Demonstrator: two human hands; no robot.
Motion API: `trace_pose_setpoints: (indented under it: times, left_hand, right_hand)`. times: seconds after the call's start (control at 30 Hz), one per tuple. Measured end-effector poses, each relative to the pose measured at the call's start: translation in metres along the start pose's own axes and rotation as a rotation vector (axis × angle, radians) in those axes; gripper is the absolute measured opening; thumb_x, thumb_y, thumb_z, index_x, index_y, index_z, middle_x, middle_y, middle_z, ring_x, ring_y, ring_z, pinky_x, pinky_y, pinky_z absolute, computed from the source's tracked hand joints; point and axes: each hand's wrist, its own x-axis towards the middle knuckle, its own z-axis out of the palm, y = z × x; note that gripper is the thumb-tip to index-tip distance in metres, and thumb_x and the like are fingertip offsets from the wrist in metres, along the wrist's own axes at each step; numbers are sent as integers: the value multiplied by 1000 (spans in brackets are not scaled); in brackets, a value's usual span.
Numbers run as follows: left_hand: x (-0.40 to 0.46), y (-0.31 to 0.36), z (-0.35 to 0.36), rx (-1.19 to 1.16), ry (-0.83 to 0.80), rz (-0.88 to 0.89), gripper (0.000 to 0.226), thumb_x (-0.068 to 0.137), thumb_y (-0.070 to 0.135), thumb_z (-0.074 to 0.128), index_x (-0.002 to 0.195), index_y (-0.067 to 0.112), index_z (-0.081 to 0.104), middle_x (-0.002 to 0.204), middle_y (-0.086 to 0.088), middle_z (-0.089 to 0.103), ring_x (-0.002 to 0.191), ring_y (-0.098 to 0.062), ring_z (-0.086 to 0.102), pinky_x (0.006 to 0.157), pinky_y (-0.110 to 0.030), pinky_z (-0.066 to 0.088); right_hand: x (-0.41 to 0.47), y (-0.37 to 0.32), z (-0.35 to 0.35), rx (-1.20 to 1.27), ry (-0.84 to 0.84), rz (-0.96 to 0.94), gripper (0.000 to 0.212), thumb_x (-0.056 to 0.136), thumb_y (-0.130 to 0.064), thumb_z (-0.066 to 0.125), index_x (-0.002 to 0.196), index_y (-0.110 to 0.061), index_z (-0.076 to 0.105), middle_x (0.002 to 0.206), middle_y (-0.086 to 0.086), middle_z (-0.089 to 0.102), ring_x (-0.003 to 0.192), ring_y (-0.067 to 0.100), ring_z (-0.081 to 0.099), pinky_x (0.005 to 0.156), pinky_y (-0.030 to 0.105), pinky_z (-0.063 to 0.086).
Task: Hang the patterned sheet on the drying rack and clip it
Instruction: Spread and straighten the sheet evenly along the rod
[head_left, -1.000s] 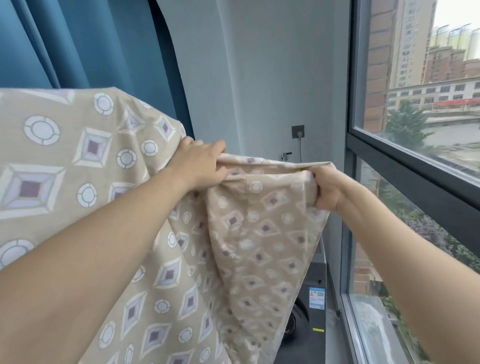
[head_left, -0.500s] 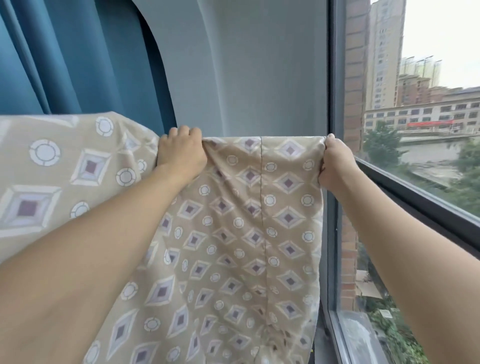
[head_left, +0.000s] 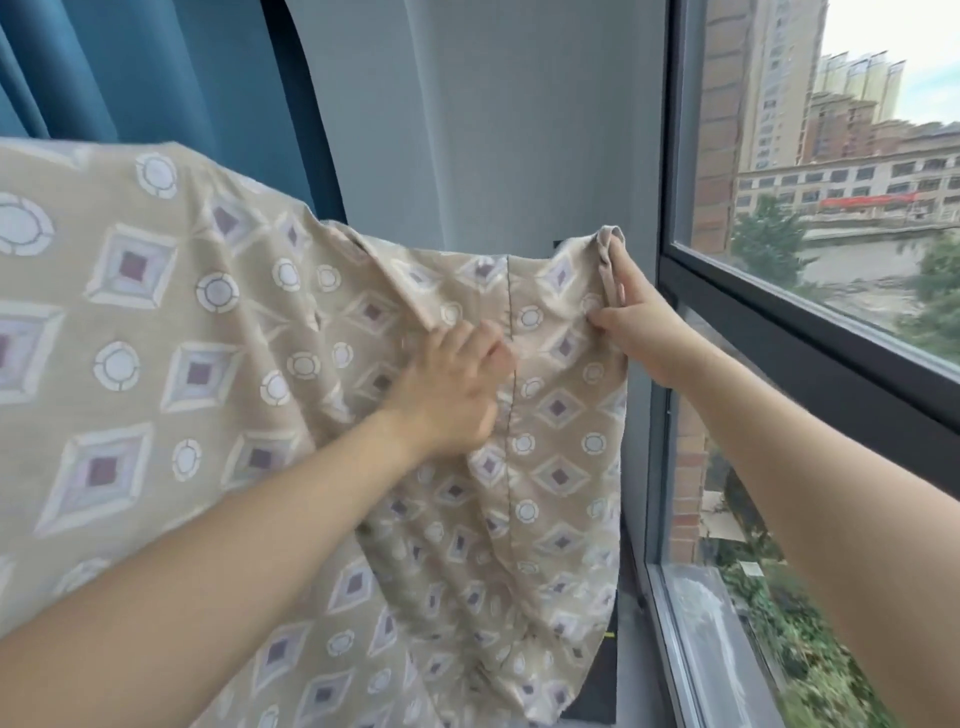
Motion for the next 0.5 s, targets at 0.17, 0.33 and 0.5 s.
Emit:
trace_pose_setpoints:
  times: [0.17,0.33,0.5]
  left_hand:
    - [-44,89,61,-38,-336,481,42,73,31,61,111,13,66,128,-8,57,118,-30,50,103,-45,36]
    - [-43,124,85,144,-512,432,56,94,24,36,149,21,29,136,-9,51,128,-33,41,116,-53,-2]
    - [-36,124,111,577,-903,261,65,94,24,41,154,21,17,133,-7,54,122,-40,44,93,-65,11]
  right_hand:
    - [1,-3,17,-404,-53,50,86,90,3,34,150,-49,1,155,0,18,136,14,23,104,15,18]
    - [-2,-13,29,-427,-100,-72,90,84,9,31,153,-37,-4,153,-24,10,142,18,19,99,6,15]
    - [-2,-27,25,-321,8,-42,89,87,4,33,151,-41,-10,159,-24,-5,134,5,26,109,28,37]
